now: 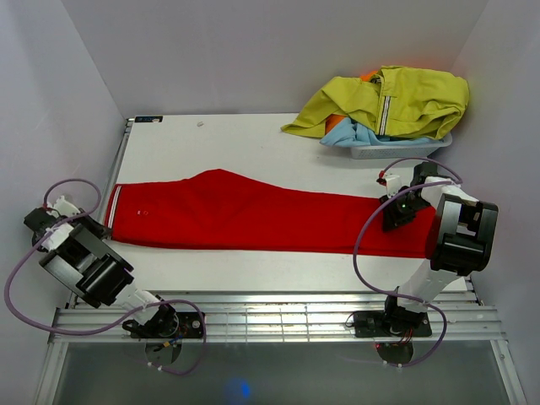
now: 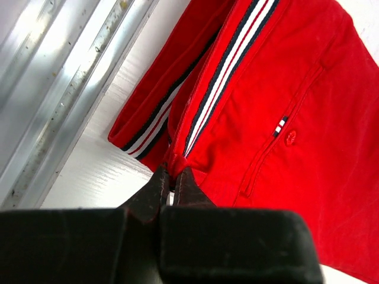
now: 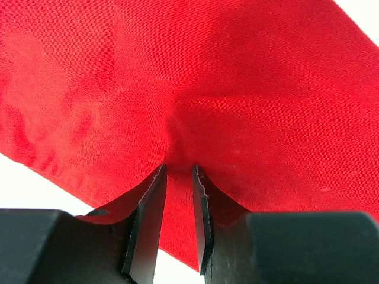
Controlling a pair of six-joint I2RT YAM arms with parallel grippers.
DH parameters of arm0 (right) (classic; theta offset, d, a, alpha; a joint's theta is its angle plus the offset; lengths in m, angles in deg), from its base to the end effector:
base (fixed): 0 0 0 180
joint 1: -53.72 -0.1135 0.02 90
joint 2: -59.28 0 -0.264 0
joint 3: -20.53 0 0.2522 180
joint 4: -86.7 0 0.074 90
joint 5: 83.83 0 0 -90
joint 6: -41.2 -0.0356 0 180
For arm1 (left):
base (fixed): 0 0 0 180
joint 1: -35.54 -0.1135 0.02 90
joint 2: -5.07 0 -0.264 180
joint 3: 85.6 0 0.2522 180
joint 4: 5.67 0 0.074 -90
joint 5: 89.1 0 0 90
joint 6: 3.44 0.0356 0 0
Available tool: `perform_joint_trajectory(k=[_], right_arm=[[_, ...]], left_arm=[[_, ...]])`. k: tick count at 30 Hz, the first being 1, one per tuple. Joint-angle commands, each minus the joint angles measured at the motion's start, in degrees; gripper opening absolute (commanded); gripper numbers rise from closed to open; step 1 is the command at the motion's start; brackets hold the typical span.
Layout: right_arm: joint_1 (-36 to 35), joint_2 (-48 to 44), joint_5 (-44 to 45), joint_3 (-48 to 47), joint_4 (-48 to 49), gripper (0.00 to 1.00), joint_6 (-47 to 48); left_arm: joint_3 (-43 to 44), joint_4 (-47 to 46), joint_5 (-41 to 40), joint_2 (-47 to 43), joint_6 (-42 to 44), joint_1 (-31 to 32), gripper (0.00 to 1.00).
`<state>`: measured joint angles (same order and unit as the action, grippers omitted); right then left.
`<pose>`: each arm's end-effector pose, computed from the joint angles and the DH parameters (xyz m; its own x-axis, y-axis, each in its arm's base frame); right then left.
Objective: Fold and stack the trousers
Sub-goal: Fold the trousers
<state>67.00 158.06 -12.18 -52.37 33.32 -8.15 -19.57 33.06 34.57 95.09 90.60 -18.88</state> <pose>0.3016 -0.0597 0.1584 -0.8303 -0.4393 -0.3429 -0.5008 0.8581 0.1133 0.1894 0.2309 0.1829 -0.5531 -0.6724 -0.4919 -0.4913 0.7401 -0.4592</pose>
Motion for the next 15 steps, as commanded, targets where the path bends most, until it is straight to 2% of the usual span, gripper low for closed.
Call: perform_joint_trajectory(k=[1,5,9,10,12,13,15], right_arm=[[2.1,4.6,13.4,3.1,7.5,0.32,3.7],[2.4,5.1,14.0,3.5,8.0,0.32,4.3],[2.4,4.1,12.6,3.5,7.5,0.32,4.5],[2.4,3.5,11.7,3.4,6.4,0.33,4.8],[2.4,1.2,7.0,2.7,4.2,0.34,5.4],[2.3,0.2,5.8,1.8,1.8,0.36,5.4],[2.4,-2.6,0.5,0.1,-1.6,0.39,5.3]], left_arm=[[2.7,-2.8,-3.7,-4.5,4.0,-1.0,0.00],[1.4,-6.6,-6.3,-4.5,6.4,-1.0,0.00],[0.6,-7.6,-9.7,-0.3,9.1,-1.0,0.00],[0.1,-8.1,-10.1,0.2,9.8,-1.0,0.15],[-0.8,-8.5,-9.8,1.0,11.1,-1.0,0.34],[-0.6,-8.2,-9.5,1.2,11.3,-1.0,0.47],[0.1,-6.6,-6.7,0.6,12.1,-1.0,0.56]])
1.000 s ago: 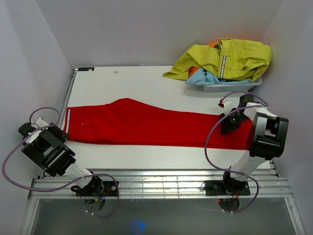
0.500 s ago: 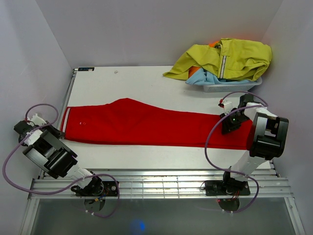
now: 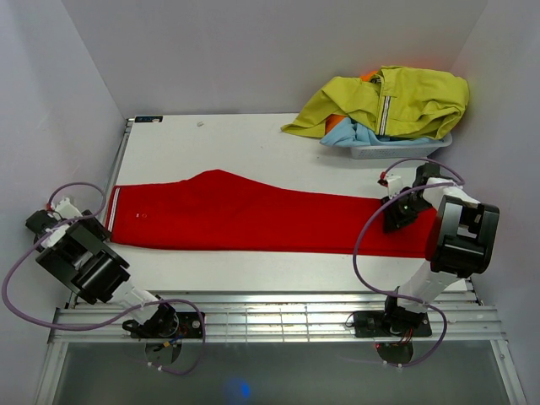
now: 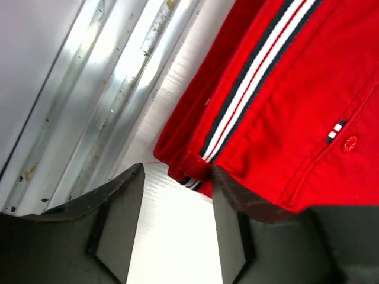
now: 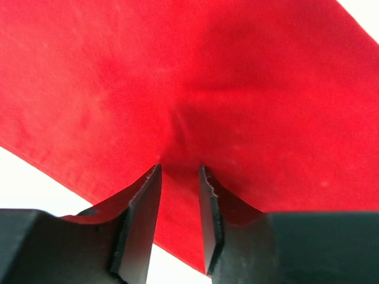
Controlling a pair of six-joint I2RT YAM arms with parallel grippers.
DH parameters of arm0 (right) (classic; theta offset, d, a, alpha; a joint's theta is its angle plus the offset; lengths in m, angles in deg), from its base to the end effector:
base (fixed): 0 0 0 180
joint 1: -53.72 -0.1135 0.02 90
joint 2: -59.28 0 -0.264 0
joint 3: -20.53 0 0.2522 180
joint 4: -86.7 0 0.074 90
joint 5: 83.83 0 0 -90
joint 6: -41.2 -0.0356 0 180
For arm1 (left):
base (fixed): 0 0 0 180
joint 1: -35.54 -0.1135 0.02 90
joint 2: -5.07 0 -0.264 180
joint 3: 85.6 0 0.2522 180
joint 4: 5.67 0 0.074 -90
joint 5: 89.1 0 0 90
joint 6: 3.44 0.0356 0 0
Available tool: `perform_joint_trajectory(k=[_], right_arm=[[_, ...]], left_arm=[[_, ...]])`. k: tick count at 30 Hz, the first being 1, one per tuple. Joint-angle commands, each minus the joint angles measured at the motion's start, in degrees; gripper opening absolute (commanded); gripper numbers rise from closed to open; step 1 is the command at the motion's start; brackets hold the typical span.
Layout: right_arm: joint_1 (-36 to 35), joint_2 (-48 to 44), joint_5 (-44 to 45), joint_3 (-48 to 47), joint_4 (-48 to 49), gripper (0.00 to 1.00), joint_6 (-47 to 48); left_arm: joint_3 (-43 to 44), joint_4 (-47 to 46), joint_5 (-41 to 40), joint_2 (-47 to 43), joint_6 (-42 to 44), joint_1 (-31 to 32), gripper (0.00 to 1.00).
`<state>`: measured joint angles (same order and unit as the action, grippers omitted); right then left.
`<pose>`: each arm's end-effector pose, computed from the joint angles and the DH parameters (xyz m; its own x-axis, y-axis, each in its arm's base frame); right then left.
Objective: Fold and stack the trousers
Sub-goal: Fold the trousers
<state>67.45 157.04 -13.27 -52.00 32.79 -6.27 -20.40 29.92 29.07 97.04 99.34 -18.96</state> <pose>0.2982 -0.0607 0.1619 -0.8132 -0.4575 -0.3598 -0.5249 0.8436 0.1135 0.1897 0.2370 0.1704 -0.6323 -0.5507 -0.5449 -0.4621 0.8327 -0.3052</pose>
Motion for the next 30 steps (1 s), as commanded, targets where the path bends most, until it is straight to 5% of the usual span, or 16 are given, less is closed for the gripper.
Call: perform_joint_trajectory(k=[1,3,9,11,23,30], right_arm=[[1.9,-2.6,0.6,-1.3,-2.6,0.40,3.3],[1.9,-5.9,-2.2,-4.4,-6.6,0.43,2.0],[4.6,-13.1,-0.6,-11.5,-10.9,0.51,-7.4],[8.7,-13.7,-0.5,-12.2,-11.6,0.51,-11.2],[29.1,-8.9,5.9,-3.3,-0.7,0.51,-6.2],[32.1,-3.8,6.2,-0.1,5.8,0.48,-3.8]], left_arm=[[1.1,-2.9,0.1,-2.0,3.8,-0.8,0.60],[1.7,-1.0,2.1,-4.7,4.9,-0.8,0.76],[2.3,4.5,10.1,-15.9,11.0,0.8,0.87],[1.8,6.4,12.6,-21.3,13.0,2.5,0.98],[5.6,13.6,19.6,-30.3,10.8,11.8,0.98],[7.9,13.8,18.2,-29.3,9.3,14.1,0.98]])
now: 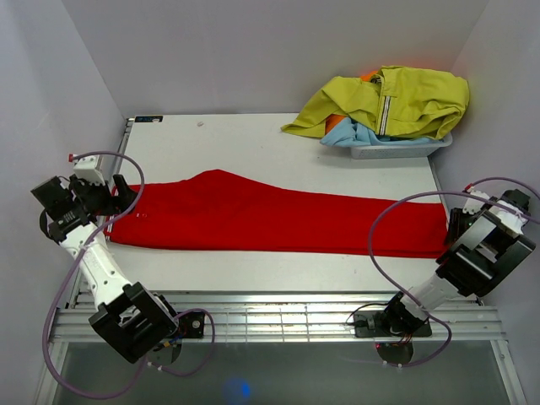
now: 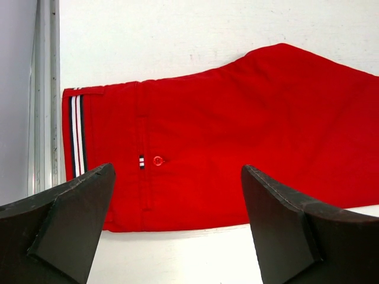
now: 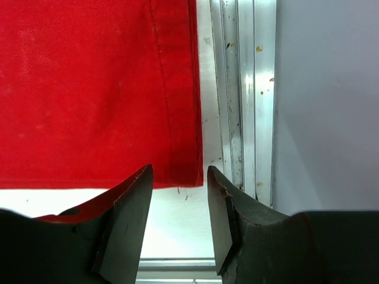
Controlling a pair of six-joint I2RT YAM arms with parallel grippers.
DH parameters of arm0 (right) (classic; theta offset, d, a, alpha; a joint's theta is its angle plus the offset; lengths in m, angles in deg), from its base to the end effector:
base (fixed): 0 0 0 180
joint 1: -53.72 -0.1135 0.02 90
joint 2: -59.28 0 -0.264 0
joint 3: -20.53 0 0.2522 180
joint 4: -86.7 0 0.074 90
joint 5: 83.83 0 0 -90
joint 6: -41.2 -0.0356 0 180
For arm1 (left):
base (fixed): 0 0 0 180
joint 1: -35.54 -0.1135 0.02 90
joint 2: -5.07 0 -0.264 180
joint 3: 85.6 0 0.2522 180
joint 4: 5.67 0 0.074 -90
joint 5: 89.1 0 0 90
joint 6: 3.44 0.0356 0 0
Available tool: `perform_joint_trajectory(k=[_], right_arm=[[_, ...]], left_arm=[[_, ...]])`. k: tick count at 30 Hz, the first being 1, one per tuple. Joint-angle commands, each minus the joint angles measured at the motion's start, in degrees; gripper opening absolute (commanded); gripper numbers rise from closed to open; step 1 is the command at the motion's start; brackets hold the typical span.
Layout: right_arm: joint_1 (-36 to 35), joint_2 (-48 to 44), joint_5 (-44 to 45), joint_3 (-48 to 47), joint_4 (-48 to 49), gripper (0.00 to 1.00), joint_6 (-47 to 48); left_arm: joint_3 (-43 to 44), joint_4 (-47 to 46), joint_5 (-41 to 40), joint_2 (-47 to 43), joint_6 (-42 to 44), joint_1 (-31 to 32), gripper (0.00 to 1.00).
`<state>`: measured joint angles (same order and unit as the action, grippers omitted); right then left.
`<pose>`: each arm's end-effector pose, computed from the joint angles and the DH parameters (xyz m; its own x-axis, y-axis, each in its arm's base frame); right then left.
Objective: Fold and stack the trousers
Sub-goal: Fold the trousers
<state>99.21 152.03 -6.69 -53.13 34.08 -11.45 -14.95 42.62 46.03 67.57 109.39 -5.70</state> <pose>0.2195 -0.2120 0.1915 -0.9212 0.0934 -0.3777 0.1099 0.9937 -0.0224 0.1847 0.1284 0.3195 -0.4692 -0.0473 -0.8818 0.1349 0.9830 -0.1245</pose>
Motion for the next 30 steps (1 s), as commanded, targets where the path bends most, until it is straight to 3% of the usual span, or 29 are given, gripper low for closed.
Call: perform_joint_trajectory(k=[1,9,19,21,22,26,30], right_arm=[[0.3,1.6,-1.0,1.1,4.7,0.48,1.3],[0.2,9.5,-5.1,0.8,5.0,0.45,0.5],[0.0,9.7,-9.4,3.9,1.8,0.34,0.3],[-0.1,9.7,-9.1,4.1,1.8,0.23,0.4],[-0.1,9.7,-9.4,3.8,1.3,0.09,0.7],[-0.1,5.3,-11.8,1.6,-2.4,0.08,1.2],[-0.1,-1.2,-21.3,-4.4,-12.4,0.08,0.8]], left_arm=[[2.6,1.0,0.7,0.3,-0.8,0.9,0.98],[3.7,0.9,0.1,0.7,-1.6,1.0,0.98],[2.5,-1.0,-1.5,1.7,-3.0,1.0,0.98],[2.5,-1.0,-1.4,2.3,-3.2,1.0,0.98],[2.4,-1.4,-1.4,2.4,-3.4,1.0,0.98],[2.2,-1.7,-1.5,2.8,-4.1,1.0,0.98],[1.1,-1.7,-1.4,2.7,-4.1,1.0,0.98]])
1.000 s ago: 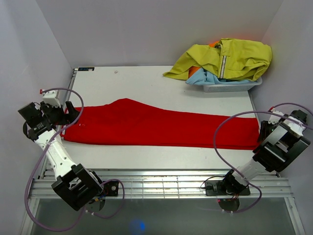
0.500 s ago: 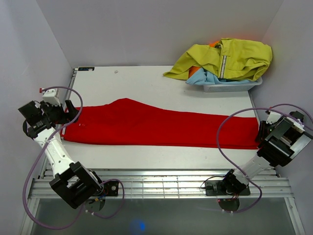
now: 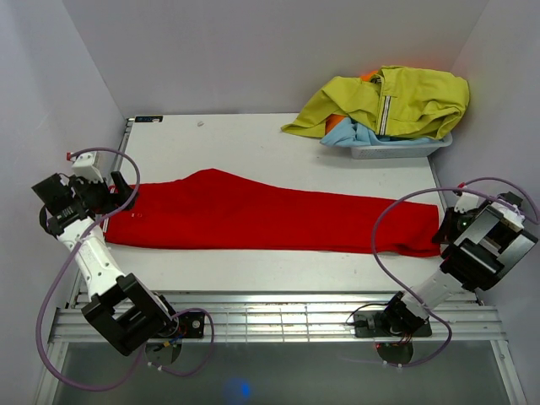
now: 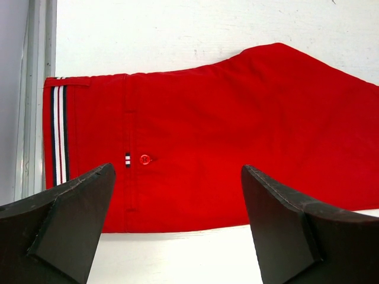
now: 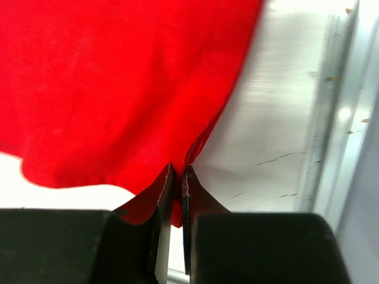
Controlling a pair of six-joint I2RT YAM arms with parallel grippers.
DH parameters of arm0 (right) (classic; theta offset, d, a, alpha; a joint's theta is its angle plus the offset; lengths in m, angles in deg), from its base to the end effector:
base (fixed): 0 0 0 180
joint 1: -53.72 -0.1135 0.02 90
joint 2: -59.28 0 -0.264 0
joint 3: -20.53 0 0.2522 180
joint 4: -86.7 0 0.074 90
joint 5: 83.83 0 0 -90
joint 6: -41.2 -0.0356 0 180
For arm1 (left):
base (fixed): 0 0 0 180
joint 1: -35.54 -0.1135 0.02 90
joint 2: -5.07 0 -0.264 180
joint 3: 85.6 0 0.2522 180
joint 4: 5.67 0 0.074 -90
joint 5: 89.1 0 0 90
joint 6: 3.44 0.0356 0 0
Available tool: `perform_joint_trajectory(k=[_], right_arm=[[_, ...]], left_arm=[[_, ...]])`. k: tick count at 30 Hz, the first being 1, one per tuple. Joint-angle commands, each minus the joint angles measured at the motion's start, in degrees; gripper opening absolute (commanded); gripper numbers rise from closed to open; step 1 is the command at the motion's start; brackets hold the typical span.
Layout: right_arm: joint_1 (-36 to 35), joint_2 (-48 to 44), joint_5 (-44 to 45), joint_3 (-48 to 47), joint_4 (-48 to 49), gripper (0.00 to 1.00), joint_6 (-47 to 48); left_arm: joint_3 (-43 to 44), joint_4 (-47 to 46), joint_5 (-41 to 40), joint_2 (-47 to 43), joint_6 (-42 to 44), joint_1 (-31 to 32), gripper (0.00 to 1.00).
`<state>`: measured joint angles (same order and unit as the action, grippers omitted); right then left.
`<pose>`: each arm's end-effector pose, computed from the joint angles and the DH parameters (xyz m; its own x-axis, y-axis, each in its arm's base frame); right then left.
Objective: Fold and stack the trousers
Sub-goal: Fold the trousers
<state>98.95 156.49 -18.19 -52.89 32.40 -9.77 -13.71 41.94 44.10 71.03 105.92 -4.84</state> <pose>0.2258 -0.2068 0.1695 -0.9048 0.0976 -0.4145 0.0219 0.9828 0.1836 0.1971 0.1356 0.3142 -0.5054 -0.1126 -0.8555 0.0898 0.9792 -0.1819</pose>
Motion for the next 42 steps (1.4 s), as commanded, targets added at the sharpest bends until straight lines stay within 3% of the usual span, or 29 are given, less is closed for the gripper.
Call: perform_joint_trajectory(k=[1,10,19,28,35,42], right_arm=[[-0.2,-6.7,-11.6,-5.8,-12.3,0.08,-1.2],[-5.6,-15.9,-20.3,-9.9,-17.3,0.08,-3.4],[-33.6,-22.5,-16.6,-9.5,-3.6,0.08,-17.7],[-55.8,-16.5,-12.0,-6.8,9.8,0.08,-27.1],[-66.3,-8.3,-10.8,-6.5,19.6,0.08,-32.8],[-74.7,0.1,-8.0,-7.7,30.9,0.08,-42.4]], left_arm=[[-0.7,-1.2,0.8,-0.9,-0.5,0.1,0.98],[-1.6,-2.0,2.1,-0.3,-1.6,0.1,0.98],[-0.9,-1.3,0.1,1.5,-2.9,0.1,0.98],[-0.7,-0.3,1.4,2.5,-6.5,0.1,0.98],[-1.9,3.3,1.1,7.8,-10.0,0.1,0.98],[-4.9,3.6,-1.4,6.7,-8.9,0.1,0.98]])
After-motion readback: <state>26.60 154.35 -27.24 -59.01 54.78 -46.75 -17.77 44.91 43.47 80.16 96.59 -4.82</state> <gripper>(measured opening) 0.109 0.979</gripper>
